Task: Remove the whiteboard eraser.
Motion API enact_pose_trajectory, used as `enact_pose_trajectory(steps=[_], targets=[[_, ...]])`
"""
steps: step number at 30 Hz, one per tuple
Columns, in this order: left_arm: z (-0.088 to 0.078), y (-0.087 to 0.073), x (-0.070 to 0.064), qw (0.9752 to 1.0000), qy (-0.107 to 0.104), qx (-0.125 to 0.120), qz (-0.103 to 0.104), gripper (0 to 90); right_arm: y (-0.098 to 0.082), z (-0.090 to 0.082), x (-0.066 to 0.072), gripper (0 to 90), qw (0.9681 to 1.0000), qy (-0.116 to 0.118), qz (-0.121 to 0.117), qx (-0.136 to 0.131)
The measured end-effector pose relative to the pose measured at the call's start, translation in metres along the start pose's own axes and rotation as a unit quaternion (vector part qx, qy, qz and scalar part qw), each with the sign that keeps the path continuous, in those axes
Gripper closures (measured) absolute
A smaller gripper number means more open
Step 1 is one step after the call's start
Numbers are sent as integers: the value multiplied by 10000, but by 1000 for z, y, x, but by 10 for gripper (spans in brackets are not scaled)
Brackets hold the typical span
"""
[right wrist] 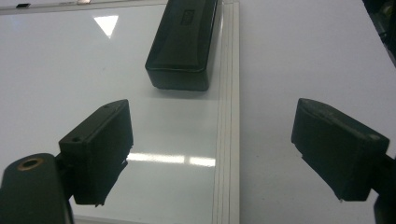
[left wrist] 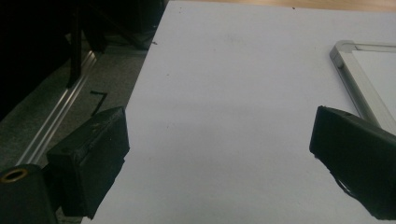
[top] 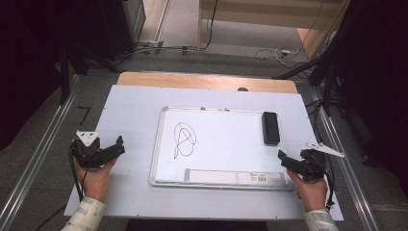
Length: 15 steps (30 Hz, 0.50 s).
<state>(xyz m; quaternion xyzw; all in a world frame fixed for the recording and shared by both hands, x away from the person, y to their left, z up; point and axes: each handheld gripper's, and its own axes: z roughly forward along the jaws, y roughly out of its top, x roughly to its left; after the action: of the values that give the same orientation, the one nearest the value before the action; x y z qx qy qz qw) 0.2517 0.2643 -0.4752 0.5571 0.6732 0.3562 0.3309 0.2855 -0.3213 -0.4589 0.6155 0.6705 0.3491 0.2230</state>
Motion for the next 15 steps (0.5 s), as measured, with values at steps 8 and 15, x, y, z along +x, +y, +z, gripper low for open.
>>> enact_pose_trajectory(steps=[8,15], targets=[[0,0,-4,10000,-77,9,-33,54,4,2,6,126,10000,24,-12,1],[0,0,-6,9999,-121,-8,28,54,18,15,13,139,10000,6,-41,15]])
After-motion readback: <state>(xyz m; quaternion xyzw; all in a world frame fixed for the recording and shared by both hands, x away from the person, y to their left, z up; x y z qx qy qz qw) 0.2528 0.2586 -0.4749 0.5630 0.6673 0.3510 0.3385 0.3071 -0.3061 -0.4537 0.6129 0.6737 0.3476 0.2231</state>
